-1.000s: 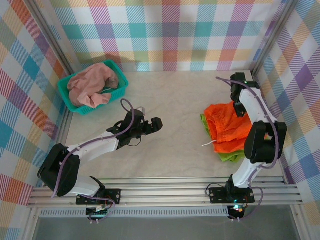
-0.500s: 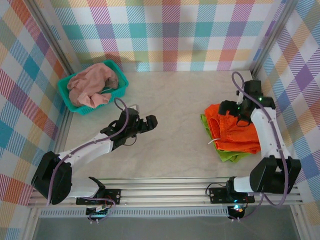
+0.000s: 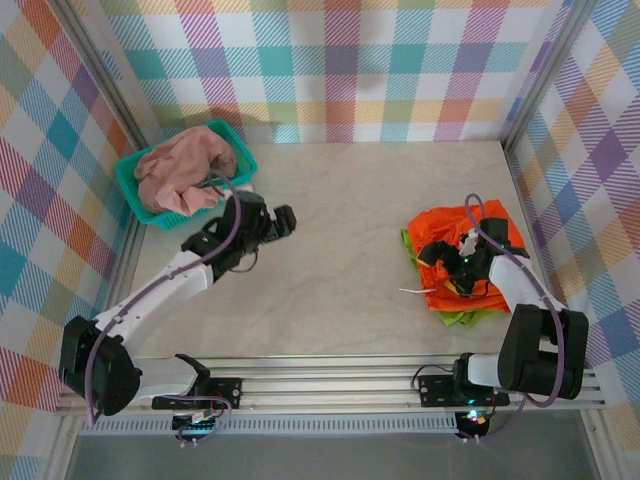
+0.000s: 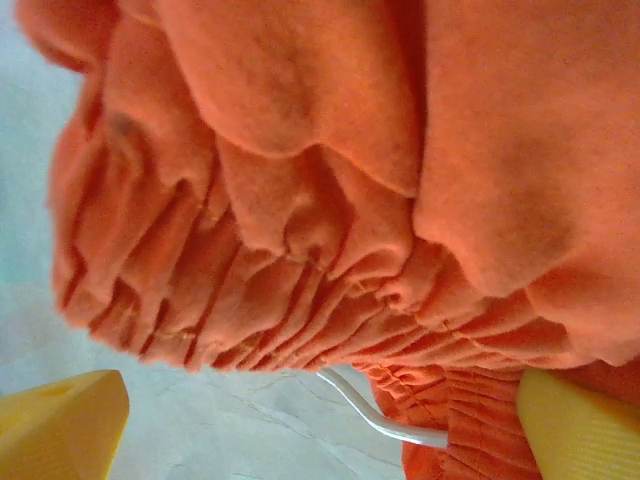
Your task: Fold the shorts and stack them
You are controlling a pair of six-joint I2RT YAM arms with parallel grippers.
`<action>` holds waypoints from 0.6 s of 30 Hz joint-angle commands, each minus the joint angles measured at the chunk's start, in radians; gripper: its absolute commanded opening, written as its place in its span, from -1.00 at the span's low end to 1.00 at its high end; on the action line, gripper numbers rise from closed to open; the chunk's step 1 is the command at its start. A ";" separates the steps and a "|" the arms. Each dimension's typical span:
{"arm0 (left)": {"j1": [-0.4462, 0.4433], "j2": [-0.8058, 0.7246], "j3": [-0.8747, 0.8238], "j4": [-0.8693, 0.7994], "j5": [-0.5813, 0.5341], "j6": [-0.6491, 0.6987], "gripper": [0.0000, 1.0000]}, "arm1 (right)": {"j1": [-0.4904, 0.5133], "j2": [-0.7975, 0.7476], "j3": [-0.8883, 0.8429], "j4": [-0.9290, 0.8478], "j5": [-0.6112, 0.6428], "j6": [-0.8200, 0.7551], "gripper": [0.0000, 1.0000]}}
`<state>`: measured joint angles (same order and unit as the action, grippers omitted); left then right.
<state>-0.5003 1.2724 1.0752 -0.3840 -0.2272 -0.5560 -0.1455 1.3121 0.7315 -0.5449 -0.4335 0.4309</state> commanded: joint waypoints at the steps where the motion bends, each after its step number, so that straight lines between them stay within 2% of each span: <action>1: 0.107 0.022 0.195 -0.207 -0.131 0.069 1.00 | -0.002 -0.046 -0.005 0.032 -0.097 0.023 0.99; 4: 0.260 0.102 0.362 -0.310 -0.101 0.071 1.00 | -0.001 -0.133 0.010 0.042 -0.165 0.023 0.99; 8: 0.406 0.271 0.580 -0.399 -0.064 0.097 1.00 | 0.000 -0.259 0.014 0.067 -0.163 0.020 0.99; 14: 0.512 0.591 0.887 -0.526 -0.121 0.124 1.00 | 0.005 -0.339 0.035 0.049 -0.174 0.020 0.99; 18: 0.549 0.815 1.090 -0.593 -0.125 0.163 1.00 | 0.007 -0.353 0.042 0.043 -0.184 0.023 0.99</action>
<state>0.0200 1.9980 2.0701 -0.8558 -0.3290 -0.4427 -0.1436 0.9730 0.7368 -0.4988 -0.5842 0.4496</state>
